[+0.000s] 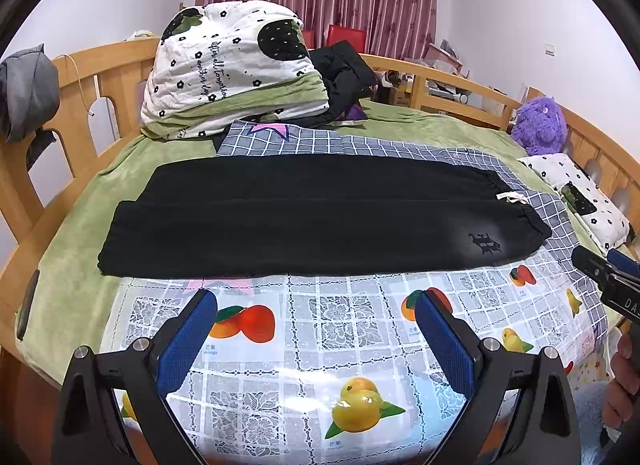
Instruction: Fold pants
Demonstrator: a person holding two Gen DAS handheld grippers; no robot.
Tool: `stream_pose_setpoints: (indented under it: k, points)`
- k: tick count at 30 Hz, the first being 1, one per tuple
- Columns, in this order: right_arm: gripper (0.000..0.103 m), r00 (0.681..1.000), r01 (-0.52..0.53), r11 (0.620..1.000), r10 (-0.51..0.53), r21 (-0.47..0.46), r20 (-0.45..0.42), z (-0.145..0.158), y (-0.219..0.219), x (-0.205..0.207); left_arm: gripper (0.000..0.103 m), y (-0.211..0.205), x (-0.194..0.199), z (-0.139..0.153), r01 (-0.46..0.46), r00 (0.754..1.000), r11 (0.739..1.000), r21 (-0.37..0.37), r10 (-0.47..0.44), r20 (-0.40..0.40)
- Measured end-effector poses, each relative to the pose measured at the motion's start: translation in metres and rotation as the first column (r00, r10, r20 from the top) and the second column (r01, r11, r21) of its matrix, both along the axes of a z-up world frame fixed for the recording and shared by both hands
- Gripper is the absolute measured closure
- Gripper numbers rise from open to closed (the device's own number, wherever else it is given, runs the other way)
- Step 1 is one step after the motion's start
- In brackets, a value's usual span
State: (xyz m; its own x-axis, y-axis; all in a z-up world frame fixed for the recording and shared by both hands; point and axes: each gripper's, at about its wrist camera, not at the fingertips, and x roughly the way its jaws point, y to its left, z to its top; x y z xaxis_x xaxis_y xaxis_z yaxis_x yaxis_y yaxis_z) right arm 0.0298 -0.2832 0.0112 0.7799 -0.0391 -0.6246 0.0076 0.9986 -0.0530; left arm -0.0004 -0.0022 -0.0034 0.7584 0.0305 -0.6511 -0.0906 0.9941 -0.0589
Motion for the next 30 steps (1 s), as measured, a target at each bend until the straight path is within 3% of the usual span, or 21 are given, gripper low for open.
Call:
stream_pose_setpoints:
  k: [30]
  points:
    - [0.001,1.0,0.008,1.0,-0.008,-0.003,-0.026,-0.0056,0.0022,0.003,0.003,0.0011,-0.0002,-0.0016,0.003,1.0,1.0,-0.002,-0.003,0.0]
